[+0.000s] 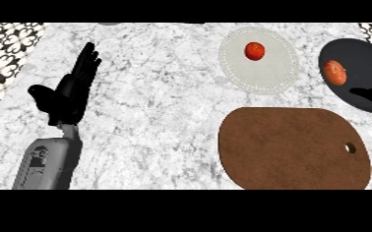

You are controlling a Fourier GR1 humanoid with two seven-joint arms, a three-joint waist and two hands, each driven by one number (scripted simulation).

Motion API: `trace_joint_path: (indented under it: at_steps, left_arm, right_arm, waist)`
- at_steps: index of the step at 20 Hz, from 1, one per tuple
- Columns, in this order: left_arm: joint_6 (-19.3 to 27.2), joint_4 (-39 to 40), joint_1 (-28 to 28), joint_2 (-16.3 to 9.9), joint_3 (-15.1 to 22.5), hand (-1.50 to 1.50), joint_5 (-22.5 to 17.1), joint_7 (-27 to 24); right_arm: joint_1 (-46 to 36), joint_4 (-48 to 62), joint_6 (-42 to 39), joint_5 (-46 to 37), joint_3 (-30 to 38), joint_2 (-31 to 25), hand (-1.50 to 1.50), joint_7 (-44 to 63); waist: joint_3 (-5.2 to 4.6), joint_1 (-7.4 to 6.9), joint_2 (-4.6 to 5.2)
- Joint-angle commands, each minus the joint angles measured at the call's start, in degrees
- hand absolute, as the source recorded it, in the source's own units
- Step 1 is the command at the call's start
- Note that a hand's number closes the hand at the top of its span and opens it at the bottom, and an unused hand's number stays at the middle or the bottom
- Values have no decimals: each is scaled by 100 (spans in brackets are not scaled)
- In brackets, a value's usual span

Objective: Pick the squash from the cutting board and place it in the pan

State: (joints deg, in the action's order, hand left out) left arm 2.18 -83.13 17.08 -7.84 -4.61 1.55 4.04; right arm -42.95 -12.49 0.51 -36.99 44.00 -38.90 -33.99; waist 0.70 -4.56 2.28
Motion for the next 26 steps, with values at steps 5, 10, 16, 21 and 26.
trace_joint_path:
  at_steps: [5, 10, 16, 21, 26]
  left_arm:
    - [23, -215, -195, -11, -17, 0, -18, 117]
    - [1, 109, 138, -272, -348, 0, -121, 225]
    - [-85, -467, -517, -207, -226, 0, -164, 254]
    - [40, 108, -187, -194, -308, 0, -45, 23]
    - [-11, -178, -397, -170, -277, 0, -90, -10]
  right_arm:
    - [372, 371, -1524, 867, 774, -546, -150, -699]
    - [893, 378, -2794, 976, 764, -881, -150, -1348]
    - [1612, 241, -3648, 1284, 866, -1393, -150, -1664]
    - [2091, 43, -3982, 1418, 770, -1476, -150, -1881]
    - [2077, -257, -3728, 1438, 461, -1300, -150, -1582]
  waist:
    - [-15, 188, -108]
    - [-28, 332, -122]
    - [-41, 366, -203]
    - [-52, 502, -207]
    - [-62, 441, -225]
